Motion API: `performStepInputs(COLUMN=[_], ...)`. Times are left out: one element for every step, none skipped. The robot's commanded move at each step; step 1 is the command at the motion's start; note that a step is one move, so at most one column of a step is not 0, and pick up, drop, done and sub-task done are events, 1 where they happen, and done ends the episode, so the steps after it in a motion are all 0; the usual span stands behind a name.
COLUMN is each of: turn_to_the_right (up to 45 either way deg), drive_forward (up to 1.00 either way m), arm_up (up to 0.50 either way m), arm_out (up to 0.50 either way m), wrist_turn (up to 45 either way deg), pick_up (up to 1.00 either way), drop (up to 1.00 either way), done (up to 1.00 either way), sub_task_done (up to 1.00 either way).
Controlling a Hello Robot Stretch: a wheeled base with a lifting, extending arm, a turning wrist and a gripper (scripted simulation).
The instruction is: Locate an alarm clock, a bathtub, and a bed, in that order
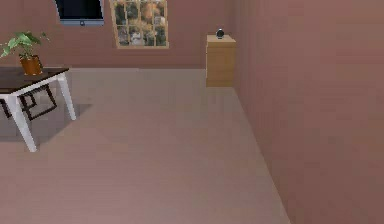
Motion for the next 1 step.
performStepInputs(turn_to_the_right=[3.0], drive_forward=[0.0], arm_up=[0.0], arm_out=[0.0], wrist_turn=[0.0], pick_up=[0.0], drop=[0.0], done=[0.0], sub_task_done=[0.0])
